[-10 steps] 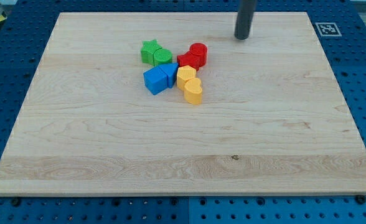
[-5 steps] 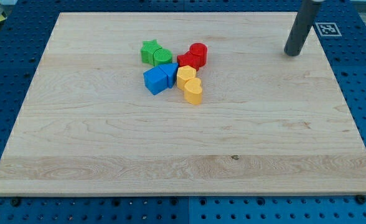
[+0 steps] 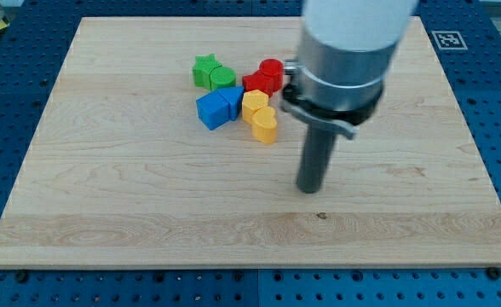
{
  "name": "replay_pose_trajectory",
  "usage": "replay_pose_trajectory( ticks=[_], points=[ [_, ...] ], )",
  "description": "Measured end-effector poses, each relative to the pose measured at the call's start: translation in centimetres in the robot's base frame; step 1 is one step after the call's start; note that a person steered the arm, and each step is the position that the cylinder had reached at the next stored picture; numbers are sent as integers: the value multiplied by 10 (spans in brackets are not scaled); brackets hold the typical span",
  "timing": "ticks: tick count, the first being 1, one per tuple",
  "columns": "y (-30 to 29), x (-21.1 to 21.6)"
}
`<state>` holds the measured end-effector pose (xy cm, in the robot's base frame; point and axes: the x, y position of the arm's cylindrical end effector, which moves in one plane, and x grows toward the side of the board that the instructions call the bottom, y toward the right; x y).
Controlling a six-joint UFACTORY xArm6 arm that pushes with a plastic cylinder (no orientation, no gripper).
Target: Slide the yellow heart slightly right
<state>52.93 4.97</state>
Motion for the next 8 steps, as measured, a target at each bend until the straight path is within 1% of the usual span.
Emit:
replay_pose_trajectory(
  ticks=[1,3,4,6,7,8],
  points=[
    [-14,-29],
    [-43,-36],
    [-58,-51],
    [-57,-57],
    [-54,-69],
    [-43,-70]
  ],
)
